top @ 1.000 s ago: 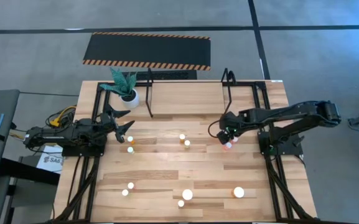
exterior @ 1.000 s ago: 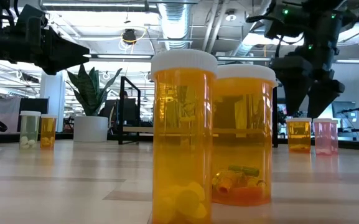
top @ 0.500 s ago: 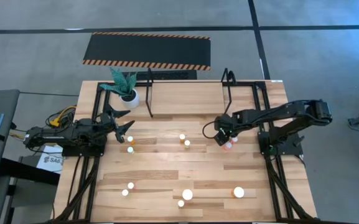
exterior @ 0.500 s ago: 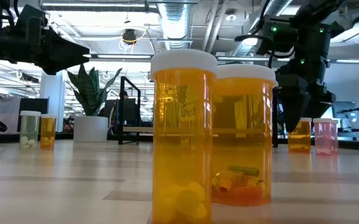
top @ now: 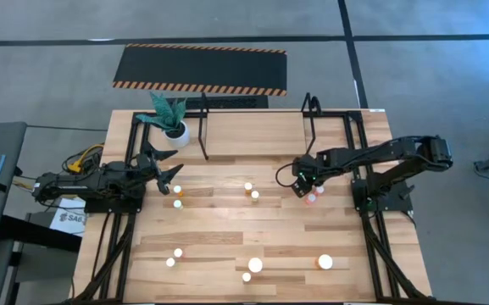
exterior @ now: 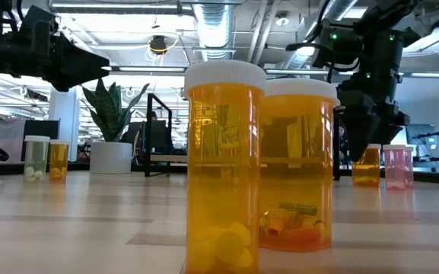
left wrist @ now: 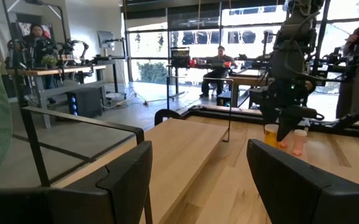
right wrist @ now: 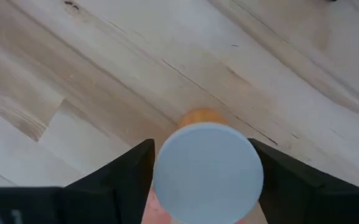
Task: Pick and place medicine bottles onto shelf by color
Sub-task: Put the top right big orange pill bottle on the shelf
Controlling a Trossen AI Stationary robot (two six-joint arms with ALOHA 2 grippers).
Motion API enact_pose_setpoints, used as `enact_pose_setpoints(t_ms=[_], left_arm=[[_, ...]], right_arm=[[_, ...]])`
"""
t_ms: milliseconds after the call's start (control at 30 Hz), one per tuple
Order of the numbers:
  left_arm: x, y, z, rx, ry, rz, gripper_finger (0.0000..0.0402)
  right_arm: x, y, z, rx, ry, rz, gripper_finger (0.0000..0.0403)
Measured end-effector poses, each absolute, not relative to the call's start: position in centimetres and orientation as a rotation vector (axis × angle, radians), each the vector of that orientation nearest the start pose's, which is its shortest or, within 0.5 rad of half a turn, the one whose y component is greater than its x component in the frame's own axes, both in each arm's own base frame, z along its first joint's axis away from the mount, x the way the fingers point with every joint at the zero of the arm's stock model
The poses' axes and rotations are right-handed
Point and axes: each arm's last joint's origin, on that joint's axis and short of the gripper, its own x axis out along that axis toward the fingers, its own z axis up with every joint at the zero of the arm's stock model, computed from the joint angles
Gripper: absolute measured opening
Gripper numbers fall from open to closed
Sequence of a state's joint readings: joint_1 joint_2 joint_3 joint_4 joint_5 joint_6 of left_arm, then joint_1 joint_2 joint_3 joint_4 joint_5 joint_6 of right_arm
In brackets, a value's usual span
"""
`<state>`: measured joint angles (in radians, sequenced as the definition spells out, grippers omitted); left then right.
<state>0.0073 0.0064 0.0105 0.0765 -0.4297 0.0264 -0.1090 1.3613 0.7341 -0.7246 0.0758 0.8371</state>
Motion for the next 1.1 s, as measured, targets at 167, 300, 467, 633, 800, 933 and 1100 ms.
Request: enact_pose_setpoints(t_ms=[167,300,467,633,800,933,1100], left_arm=[[9.4,1.3,17.4,0.009,-0.074,0.437,0.0249],[9.4,1.3,17.4,0.009,-0.074,0.438,0.0249],[9.4,1.3,17.4,0.009,-0.073,0.438,0.0249],[9.4,1.3,17.4,0.009,-0.074,0.437,0.0249],[9.4,1.3,17.4,0.009,-0.074,0.438,0.0249],[9.4,1.3,17.4,0.009,-0.074,0.437,0.0249],[9.4,1.3,17.4,0.009,-0.074,0.437,0.0249]], right_arm=[[21.8,-2.3,17.2,0.714,1.210,-0.699,0.0243],[21.9,-1.9,17.2,0.703,1.213,-0.686,0.0223],[22.0,-1.5,17.4,0.690,1.222,-0.672,0.0214],[22.5,-0.6,19.0,0.599,1.252,-0.605,0.0220],[23.2,0.2,21.2,0.439,1.223,-0.591,0.0211],[23.8,0.4,22.6,0.295,1.212,-0.510,0.0210],[24.2,0.2,23.3,0.077,1.224,-0.367,0.0218]])
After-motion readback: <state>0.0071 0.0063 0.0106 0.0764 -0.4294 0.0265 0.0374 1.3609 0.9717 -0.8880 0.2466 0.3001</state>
